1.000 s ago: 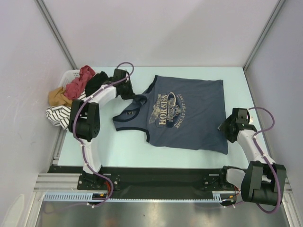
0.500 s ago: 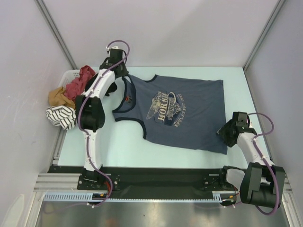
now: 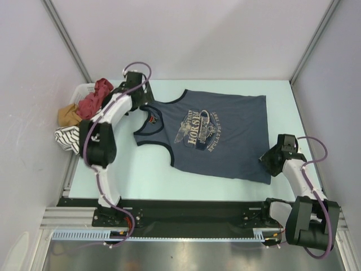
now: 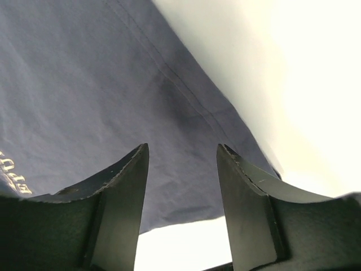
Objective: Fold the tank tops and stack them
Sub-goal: Flatten the tank top out
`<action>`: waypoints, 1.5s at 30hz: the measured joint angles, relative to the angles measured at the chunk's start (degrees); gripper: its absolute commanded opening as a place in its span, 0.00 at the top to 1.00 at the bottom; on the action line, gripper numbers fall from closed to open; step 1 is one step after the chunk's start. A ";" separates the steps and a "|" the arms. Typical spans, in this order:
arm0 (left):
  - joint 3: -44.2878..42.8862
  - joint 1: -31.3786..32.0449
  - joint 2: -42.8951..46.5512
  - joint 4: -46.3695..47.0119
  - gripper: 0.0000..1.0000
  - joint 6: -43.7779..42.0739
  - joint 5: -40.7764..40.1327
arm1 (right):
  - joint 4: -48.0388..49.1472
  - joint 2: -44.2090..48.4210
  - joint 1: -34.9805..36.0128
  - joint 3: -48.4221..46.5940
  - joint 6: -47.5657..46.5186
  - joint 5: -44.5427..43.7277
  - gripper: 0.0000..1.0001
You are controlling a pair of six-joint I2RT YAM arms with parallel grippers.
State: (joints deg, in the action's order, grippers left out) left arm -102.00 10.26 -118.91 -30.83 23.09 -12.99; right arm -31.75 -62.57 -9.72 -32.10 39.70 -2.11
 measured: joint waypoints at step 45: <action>71.32 24.68 52.35 21.92 0.00 24.55 9.03 | -8.94 9.05 -1.29 6.01 11.63 -4.48 0.46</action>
State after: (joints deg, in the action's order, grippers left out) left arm -30.68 34.94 -66.57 -8.91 47.64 -3.97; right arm -40.69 -53.52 -11.00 -26.09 51.33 -6.59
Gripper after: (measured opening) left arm 0.942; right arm 0.538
